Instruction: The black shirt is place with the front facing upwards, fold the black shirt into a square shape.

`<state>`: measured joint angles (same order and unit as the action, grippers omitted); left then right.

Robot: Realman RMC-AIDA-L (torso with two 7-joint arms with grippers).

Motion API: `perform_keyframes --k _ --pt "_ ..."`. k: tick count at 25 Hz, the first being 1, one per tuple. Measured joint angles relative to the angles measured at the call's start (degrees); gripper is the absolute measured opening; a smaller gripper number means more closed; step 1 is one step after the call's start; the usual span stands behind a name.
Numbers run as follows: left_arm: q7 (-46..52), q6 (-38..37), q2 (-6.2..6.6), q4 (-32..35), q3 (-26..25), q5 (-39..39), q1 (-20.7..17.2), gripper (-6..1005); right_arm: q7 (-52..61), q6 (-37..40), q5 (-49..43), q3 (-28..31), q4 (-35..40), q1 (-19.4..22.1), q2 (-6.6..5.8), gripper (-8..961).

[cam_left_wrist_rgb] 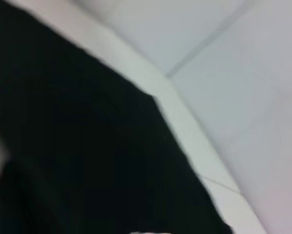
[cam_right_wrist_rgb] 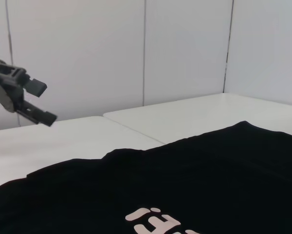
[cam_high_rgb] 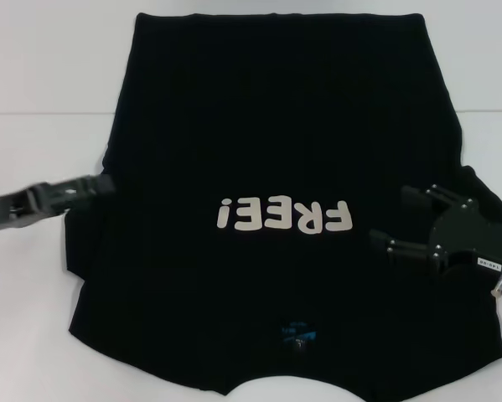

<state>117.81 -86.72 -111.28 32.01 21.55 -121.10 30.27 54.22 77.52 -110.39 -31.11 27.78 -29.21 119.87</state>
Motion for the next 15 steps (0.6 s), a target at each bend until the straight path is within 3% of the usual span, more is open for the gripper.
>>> perform_keyframes --k 7,15 --pt "15.5 6.1 1.32 2.1 -0.1 -8.6 0.1 948 2.0 0.1 -0.2 -0.1 0.2 -0.2 -0.16 942" --pt "17.4 13.9 1.14 -2.0 2.7 -9.6 1.2 946 2.0 0.1 -0.3 -0.7 0.2 -0.2 -0.26 941"
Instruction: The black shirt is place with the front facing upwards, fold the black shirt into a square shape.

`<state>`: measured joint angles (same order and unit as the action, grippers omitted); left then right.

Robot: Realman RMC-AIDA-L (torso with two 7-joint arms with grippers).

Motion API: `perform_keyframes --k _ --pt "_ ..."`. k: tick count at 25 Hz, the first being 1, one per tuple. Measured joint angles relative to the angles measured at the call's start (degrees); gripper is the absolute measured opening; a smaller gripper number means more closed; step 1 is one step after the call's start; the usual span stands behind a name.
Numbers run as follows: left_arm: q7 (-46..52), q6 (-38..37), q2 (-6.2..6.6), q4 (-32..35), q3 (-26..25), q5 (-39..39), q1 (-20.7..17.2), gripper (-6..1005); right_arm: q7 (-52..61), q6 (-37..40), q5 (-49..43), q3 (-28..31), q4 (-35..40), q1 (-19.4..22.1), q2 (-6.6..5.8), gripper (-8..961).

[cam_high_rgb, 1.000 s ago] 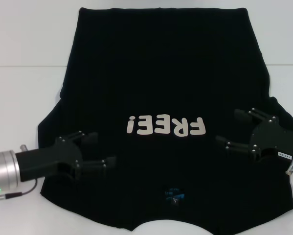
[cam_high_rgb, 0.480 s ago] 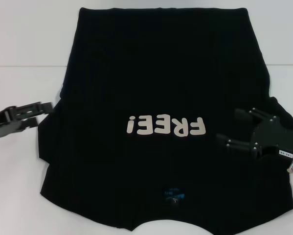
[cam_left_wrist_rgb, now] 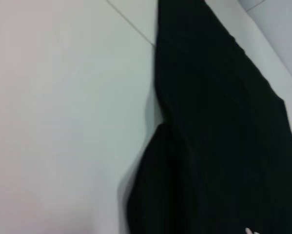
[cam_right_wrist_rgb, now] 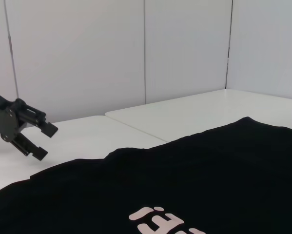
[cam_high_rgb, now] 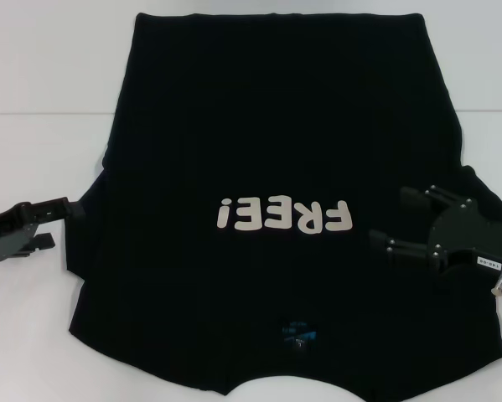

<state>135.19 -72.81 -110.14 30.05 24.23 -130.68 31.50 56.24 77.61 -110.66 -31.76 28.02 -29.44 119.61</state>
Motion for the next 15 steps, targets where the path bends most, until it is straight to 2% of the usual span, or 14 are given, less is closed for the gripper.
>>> perform_keyframes --k 15 --pt "-0.1 4.4 -0.62 -2.3 1.2 0.1 0.5 942 0.0 0.7 0.0 -0.1 0.0 0.0 0.09 941"
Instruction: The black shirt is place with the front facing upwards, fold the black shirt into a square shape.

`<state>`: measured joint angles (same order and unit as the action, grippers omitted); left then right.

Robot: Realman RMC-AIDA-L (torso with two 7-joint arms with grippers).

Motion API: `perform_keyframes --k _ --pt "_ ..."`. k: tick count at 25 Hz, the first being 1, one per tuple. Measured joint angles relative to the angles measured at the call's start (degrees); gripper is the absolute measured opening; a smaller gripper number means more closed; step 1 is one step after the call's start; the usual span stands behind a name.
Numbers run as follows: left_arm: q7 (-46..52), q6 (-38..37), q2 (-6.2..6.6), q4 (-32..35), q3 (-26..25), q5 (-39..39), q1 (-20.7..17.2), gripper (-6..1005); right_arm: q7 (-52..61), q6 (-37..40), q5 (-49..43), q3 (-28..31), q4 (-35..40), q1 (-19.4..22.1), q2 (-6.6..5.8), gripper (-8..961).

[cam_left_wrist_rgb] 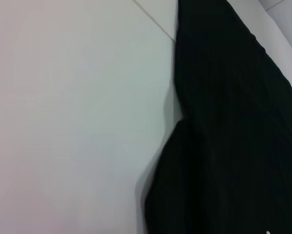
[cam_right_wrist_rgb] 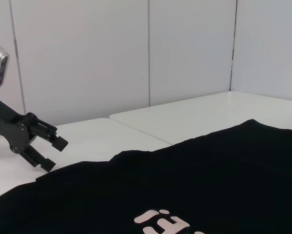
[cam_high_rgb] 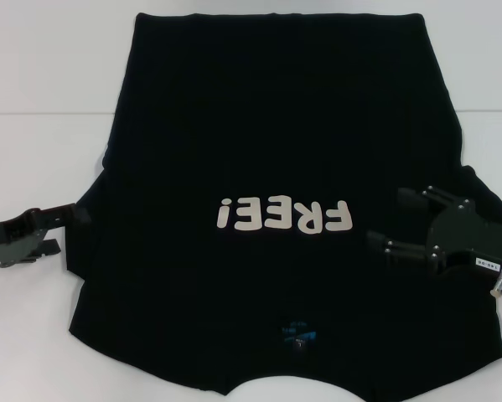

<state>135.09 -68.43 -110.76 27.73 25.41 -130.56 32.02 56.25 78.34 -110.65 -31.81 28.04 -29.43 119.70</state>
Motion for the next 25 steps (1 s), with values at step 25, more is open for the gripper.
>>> perform_keyframes --k 25 --pt "2.1 -0.4 -0.21 -1.4 -0.2 -0.2 0.7 917 0.0 0.8 0.0 0.0 0.0 0.5 -0.09 942"
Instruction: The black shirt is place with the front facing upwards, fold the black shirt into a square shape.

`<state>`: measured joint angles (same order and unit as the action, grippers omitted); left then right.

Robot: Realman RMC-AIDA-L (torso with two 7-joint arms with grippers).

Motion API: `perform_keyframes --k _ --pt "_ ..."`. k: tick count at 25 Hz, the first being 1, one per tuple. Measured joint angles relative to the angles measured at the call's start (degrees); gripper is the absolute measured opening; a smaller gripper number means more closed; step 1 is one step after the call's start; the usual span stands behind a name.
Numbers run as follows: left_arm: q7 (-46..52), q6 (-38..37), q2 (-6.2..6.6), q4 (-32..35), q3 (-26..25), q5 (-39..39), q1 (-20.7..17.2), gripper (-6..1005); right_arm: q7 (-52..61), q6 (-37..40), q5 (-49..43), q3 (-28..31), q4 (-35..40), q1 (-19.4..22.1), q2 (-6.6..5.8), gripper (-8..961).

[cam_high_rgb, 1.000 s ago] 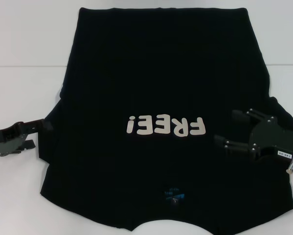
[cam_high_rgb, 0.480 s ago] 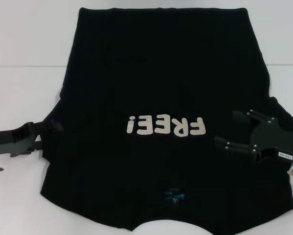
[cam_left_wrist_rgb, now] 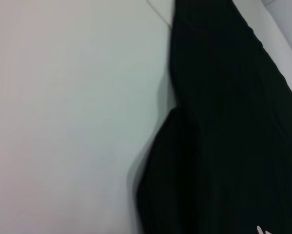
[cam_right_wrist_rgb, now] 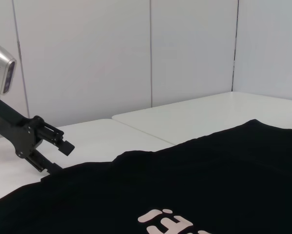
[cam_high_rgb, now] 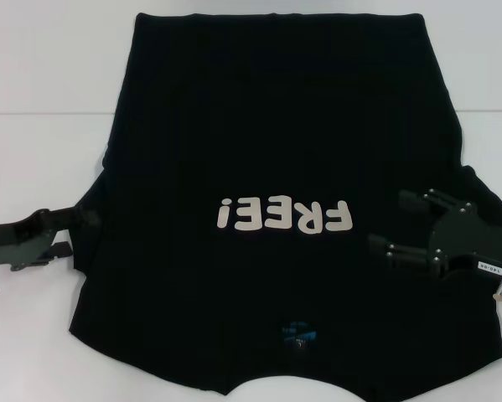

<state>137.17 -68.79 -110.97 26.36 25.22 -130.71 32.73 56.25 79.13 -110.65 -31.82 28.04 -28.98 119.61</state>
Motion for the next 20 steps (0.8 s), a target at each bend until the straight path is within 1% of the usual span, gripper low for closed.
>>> perform_keyframes --k 4,8,13,20 --pt "1.8 -1.0 0.31 0.0 0.2 -1.2 -0.1 871 0.0 0.0 0.0 0.0 0.0 0.0 0.00 942" --pt "2.2 -1.0 0.33 0.0 0.3 -2.4 0.4 872 0.0 0.1 0.0 0.0 0.0 -0.1 0.00 942" --pt "2.2 -1.0 0.10 -0.1 0.3 -2.6 0.7 872 0.0 0.5 0.0 0.0 0.1 -0.1 0.00 942" --pt "2.1 -0.3 0.17 -1.4 0.4 -2.6 1.6 861 0.0 0.6 0.0 0.0 0.1 -0.1 0.00 941"
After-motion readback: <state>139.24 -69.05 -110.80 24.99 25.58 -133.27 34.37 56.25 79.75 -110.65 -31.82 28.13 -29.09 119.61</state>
